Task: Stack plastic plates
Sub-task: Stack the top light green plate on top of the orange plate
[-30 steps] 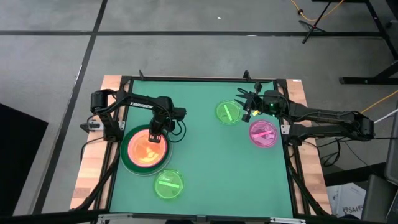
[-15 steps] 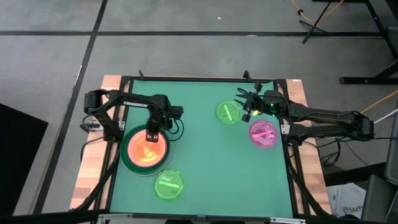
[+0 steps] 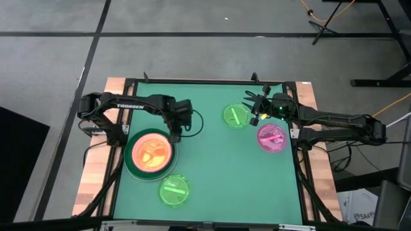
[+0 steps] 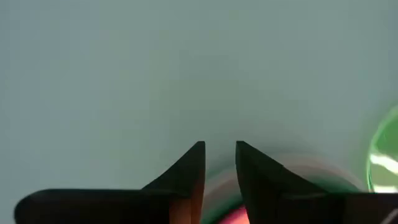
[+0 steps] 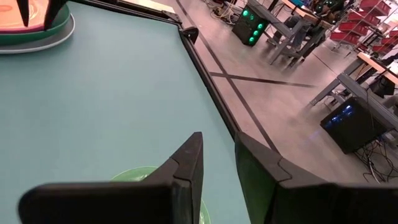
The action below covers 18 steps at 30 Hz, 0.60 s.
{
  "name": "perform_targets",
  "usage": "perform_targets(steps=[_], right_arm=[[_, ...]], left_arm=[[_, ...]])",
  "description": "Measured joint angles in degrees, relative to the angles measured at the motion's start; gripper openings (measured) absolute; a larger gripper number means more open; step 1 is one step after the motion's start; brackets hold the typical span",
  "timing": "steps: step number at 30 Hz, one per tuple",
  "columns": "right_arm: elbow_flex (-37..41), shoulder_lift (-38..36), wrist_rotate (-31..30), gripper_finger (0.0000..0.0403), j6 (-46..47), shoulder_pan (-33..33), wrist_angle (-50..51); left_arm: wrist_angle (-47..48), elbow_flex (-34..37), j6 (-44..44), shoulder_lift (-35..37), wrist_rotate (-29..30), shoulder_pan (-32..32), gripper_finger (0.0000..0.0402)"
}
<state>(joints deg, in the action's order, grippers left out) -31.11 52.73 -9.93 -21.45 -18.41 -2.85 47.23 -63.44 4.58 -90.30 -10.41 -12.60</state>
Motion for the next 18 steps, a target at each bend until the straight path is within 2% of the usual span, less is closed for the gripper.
perform_targets(steps=[8,13,18], right_arm=[[0.00,0.02,-0.24,0.0083,0.11,0.02,0.00],[0.00,0.00,-2.73,0.0084,0.14,-0.01,0.02],[0.00,0.00,-3.04,0.0115,0.13,0.02,0.02]], left_arm=[[-16.09,0.00,-0.70,-0.01,0.02,0.00,0.0083],[-23.21,0.00,-1.57,-0.01,0.04,0.00,0.0083],[-26.97,0.00,-1.63,-0.02,1.49,0.00,0.0082]])
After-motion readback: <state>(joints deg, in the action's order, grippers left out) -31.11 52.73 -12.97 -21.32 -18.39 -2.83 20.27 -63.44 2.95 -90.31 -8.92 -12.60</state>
